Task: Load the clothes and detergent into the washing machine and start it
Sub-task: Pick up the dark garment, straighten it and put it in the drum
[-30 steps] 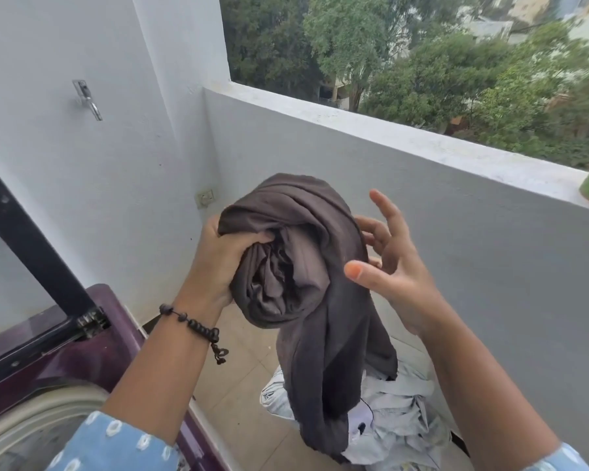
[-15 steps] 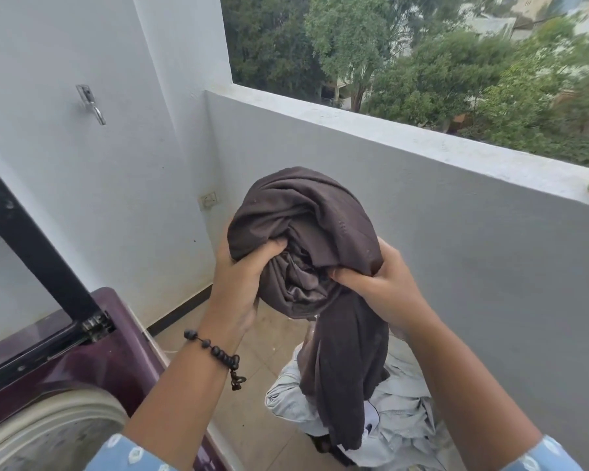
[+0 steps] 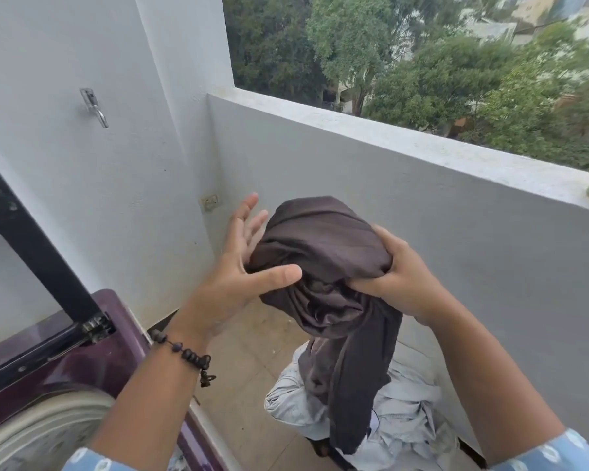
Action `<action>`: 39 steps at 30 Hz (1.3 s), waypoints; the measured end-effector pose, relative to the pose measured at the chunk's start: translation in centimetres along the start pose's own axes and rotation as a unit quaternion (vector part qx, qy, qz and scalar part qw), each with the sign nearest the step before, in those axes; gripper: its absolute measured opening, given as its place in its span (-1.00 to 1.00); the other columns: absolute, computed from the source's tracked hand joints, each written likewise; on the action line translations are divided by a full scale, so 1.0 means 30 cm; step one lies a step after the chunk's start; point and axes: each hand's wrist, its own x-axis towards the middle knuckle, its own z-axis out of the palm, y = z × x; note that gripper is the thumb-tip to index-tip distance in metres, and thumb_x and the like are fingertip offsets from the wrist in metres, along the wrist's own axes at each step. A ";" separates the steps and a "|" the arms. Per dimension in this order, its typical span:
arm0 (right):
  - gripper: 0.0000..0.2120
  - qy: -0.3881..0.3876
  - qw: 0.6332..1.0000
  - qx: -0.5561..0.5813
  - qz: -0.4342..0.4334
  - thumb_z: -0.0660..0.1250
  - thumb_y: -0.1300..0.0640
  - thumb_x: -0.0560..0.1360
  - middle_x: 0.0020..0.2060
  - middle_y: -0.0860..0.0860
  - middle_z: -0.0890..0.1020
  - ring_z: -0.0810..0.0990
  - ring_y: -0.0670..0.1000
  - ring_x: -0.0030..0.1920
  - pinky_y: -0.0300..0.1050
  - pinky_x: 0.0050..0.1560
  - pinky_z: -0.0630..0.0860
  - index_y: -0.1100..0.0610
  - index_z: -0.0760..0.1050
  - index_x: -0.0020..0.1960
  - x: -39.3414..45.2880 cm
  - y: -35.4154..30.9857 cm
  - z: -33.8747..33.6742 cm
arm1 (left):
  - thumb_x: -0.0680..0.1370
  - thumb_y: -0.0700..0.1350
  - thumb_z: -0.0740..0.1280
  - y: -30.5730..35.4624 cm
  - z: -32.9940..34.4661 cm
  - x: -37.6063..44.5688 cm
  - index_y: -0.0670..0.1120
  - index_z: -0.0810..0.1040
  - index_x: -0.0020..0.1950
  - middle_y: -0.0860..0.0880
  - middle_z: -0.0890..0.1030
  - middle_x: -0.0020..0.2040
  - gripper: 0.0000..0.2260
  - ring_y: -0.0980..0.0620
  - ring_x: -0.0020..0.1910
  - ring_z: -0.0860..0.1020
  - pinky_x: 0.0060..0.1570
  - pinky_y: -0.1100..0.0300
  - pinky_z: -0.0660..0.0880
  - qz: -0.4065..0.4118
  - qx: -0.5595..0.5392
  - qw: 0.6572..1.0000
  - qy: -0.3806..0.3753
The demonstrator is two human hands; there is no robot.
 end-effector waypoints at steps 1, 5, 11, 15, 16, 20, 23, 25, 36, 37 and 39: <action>-0.47 -0.014 0.997 -0.074 -0.015 0.49 0.20 0.21 -0.08 -0.06 0.67 0.65 -0.03 -0.03 -0.05 -0.02 0.57 -0.10 0.53 0.13 0.003 -0.008 -0.010 | 0.13 0.13 0.65 0.021 -0.008 0.002 0.39 0.03 0.49 0.16 0.16 0.57 0.11 0.26 0.51 0.18 0.35 0.32 0.33 0.012 0.104 0.994 -0.014; -0.52 -0.077 0.965 -0.229 -0.106 0.54 0.20 0.25 -0.10 -0.08 0.64 0.58 -0.10 -0.09 -0.18 -0.09 0.50 0.01 0.53 0.14 0.015 -0.053 0.008 | 0.16 0.29 0.57 0.071 0.060 0.024 0.41 -0.31 0.47 0.18 0.05 0.59 0.22 0.17 0.58 -0.07 0.52 -0.22 -0.15 0.033 0.502 0.860 -0.087; -0.23 -0.137 0.972 -0.176 -0.071 0.57 0.17 0.29 0.19 -0.19 0.49 0.45 -0.17 0.23 -0.30 0.16 0.41 -0.12 0.30 0.38 0.007 -0.078 -0.014 | 0.25 -0.02 0.61 0.059 0.085 0.038 0.22 0.39 0.38 0.23 0.60 0.16 -0.25 0.32 0.12 0.55 0.24 0.07 0.48 0.076 0.421 0.903 -0.044; 0.02 -0.265 0.963 -0.045 0.010 0.63 0.15 0.25 0.34 -0.28 0.37 0.44 -0.29 0.31 -0.36 0.22 0.42 -0.31 0.06 0.44 0.010 -0.058 -0.059 | 0.27 -0.18 0.61 0.090 0.084 0.040 0.16 0.45 0.38 0.19 0.61 0.19 -0.26 0.25 0.18 0.57 0.22 0.09 0.52 0.092 0.360 0.927 -0.059; 0.05 -0.275 0.961 -0.014 0.022 0.63 0.16 0.23 0.36 -0.30 0.35 0.43 -0.30 0.32 -0.36 0.22 0.43 -0.36 0.04 0.42 0.014 -0.040 -0.061 | 0.27 -0.22 0.60 0.099 0.087 0.043 0.13 0.46 0.38 0.17 0.62 0.19 -0.26 0.24 0.18 0.57 0.23 0.10 0.52 0.097 0.350 0.930 -0.058; 0.08 -0.297 0.951 0.039 0.077 0.61 0.10 0.19 0.37 -0.23 0.43 0.46 -0.19 0.35 -0.23 0.24 0.46 -0.24 0.04 0.50 0.003 0.048 -0.037 | 0.26 -0.24 0.59 0.124 0.075 0.062 0.07 0.54 0.31 0.13 0.65 0.14 -0.35 0.22 0.14 0.59 0.21 0.23 0.51 0.125 0.308 0.943 -0.013; -0.03 -0.293 0.950 0.037 0.096 0.60 0.03 0.20 0.31 -0.24 0.51 0.49 -0.16 0.33 -0.20 0.22 0.47 -0.16 0.16 0.48 -0.019 0.107 -0.012 | 0.25 -0.22 0.54 0.116 0.040 0.086 0.06 0.61 0.17 0.08 0.67 0.08 -0.49 0.12 0.09 0.63 0.16 0.16 0.55 0.131 0.228 0.962 0.073; -0.11 -0.256 0.958 0.082 0.095 0.57 0.04 0.24 0.30 -0.23 0.54 0.51 -0.13 0.32 -0.20 0.20 0.49 -0.14 0.22 0.45 -0.027 0.115 -0.005 | 0.26 -0.23 0.52 0.099 0.032 0.096 0.05 0.63 0.08 0.05 0.69 0.02 -0.57 0.06 0.01 0.65 0.05 0.11 0.59 0.126 0.160 0.970 0.130; -0.27 -0.052 0.974 0.218 0.041 0.60 -0.10 0.26 0.16 -0.14 0.65 0.63 -0.03 0.18 -0.15 0.04 0.58 -0.12 0.36 0.34 0.005 -0.003 -0.017 | 0.38 -0.23 0.48 0.061 0.082 0.091 0.02 0.58 0.16 0.05 0.67 0.07 -0.63 0.06 0.05 0.64 0.09 0.03 0.60 0.116 0.105 0.967 0.202; -0.35 -0.040 0.974 0.218 0.037 0.58 0.01 0.32 0.13 -0.10 0.66 0.65 0.00 0.14 -0.13 0.02 0.59 -0.09 0.38 0.33 0.010 -0.012 -0.014 | 0.40 -0.24 0.47 0.053 0.095 0.084 0.03 0.58 0.16 0.07 0.67 0.06 -0.64 0.06 0.06 0.64 0.10 0.02 0.60 0.113 0.091 0.965 0.217; -0.48 -0.022 0.973 0.229 0.019 0.54 0.20 0.37 0.08 0.00 0.69 0.68 0.05 0.07 -0.06 -0.01 0.62 0.01 0.46 0.27 0.020 -0.025 -0.016 | 0.41 -0.23 0.46 0.041 0.114 0.074 0.05 0.57 0.16 0.07 0.67 0.06 -0.64 0.02 0.08 0.64 0.12 -0.04 0.59 0.101 0.046 0.966 0.235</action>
